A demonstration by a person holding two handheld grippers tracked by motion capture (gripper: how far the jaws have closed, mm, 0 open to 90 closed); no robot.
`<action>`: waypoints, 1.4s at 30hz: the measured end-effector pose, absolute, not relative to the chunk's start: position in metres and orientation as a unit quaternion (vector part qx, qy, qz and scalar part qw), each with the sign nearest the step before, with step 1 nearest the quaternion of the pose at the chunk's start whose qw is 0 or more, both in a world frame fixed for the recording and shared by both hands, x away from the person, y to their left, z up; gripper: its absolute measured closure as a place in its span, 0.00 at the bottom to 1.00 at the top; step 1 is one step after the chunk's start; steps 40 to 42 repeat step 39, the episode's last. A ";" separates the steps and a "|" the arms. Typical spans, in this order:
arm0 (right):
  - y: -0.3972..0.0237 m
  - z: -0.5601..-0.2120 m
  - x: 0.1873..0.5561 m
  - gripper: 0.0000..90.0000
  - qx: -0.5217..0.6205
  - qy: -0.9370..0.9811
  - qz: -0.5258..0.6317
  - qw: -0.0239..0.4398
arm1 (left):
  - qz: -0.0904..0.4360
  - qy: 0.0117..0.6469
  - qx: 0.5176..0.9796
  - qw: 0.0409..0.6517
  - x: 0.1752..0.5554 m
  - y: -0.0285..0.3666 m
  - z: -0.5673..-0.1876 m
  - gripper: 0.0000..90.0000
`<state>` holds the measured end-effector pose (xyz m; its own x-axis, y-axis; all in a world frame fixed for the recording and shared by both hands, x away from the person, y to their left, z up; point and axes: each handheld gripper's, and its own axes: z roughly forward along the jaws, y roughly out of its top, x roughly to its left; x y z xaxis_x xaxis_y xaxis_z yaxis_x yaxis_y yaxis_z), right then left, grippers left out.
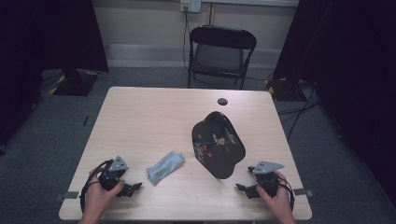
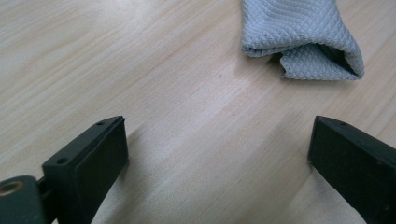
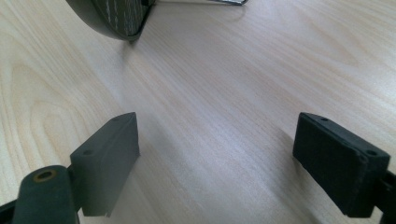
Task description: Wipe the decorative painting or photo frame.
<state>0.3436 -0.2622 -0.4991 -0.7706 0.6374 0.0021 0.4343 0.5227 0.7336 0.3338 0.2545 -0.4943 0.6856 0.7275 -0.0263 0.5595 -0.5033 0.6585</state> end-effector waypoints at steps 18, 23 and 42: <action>-0.262 -0.499 0.344 0.15 0.309 0.863 0.377 0.134 | 0.135 0.372 0.859 0.326 0.332 0.252 -0.496 0.00; -0.262 -0.499 0.344 0.15 0.309 0.863 0.377 0.134 | 0.138 0.373 0.856 0.332 0.331 0.253 -0.497 0.00; -0.262 -0.499 0.345 0.15 0.306 0.864 0.377 0.132 | 0.144 0.372 0.852 0.339 0.330 0.253 -0.499 0.00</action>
